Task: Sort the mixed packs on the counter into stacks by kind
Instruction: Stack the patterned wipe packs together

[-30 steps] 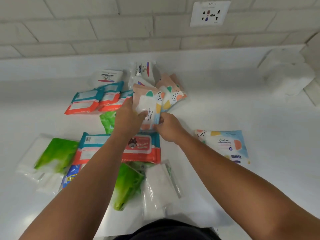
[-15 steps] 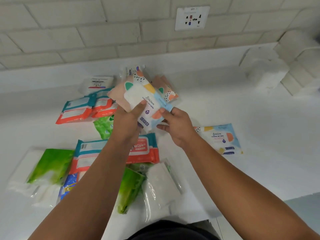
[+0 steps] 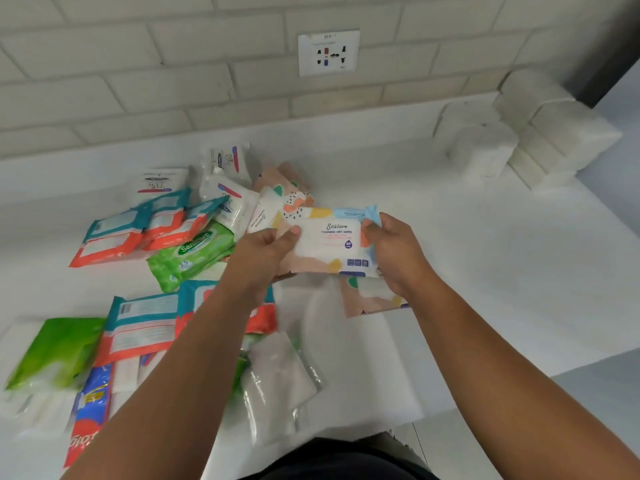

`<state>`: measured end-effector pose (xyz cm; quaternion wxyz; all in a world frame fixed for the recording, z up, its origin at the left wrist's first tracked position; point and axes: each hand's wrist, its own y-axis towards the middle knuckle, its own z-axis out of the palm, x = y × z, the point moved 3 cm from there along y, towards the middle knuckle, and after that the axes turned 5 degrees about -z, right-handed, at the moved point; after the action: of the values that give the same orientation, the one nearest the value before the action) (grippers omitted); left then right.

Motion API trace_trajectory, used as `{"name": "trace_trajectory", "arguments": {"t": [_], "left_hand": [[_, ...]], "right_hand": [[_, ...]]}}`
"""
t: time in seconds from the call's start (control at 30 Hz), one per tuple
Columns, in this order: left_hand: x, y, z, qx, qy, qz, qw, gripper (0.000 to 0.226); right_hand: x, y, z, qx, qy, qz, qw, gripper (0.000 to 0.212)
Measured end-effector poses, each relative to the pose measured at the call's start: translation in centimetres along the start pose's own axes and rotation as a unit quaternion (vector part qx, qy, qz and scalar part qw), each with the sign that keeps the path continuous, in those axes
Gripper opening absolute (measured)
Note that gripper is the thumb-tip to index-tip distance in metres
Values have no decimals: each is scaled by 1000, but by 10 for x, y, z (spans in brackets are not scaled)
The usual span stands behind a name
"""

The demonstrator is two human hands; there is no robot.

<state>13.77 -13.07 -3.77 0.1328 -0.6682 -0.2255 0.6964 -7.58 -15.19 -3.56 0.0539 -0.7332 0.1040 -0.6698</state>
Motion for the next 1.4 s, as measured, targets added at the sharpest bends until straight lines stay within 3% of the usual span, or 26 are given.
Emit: {"name": "trace_trajectory", "arguments": {"t": [0.27,0.37,0.53,0.87,1.0,1.13,1.23,1.4], "left_hand": [[37,6,76,63,5,-62,996,37],[46,11,91,18,-19,-64,998,30],[61,27,102,-83,53,-49,994,27],[66,33,109,-147,187,-13,971,43],[67,32,110,-153,212,-5,965,37],[66,31,109,-144,249,-11,958,32],[54,24,97,-154,268,3,951,36],[22,14,53,-190,333,119,916,29]], "right_hand": [[-25,15,-75,-57,-106,-21,992,46],[-41,18,-87,-40,-127,-23,991,47],[-63,25,-98,-29,-228,-22,973,46],[-82,27,-107,-19,-425,-77,902,39],[-83,24,-105,-15,-440,-106,892,33],[-82,27,-110,-20,-396,-93,913,18],[-72,34,-111,-46,-404,-76,910,26],[-33,37,-72,-51,-383,-214,897,29]]}}
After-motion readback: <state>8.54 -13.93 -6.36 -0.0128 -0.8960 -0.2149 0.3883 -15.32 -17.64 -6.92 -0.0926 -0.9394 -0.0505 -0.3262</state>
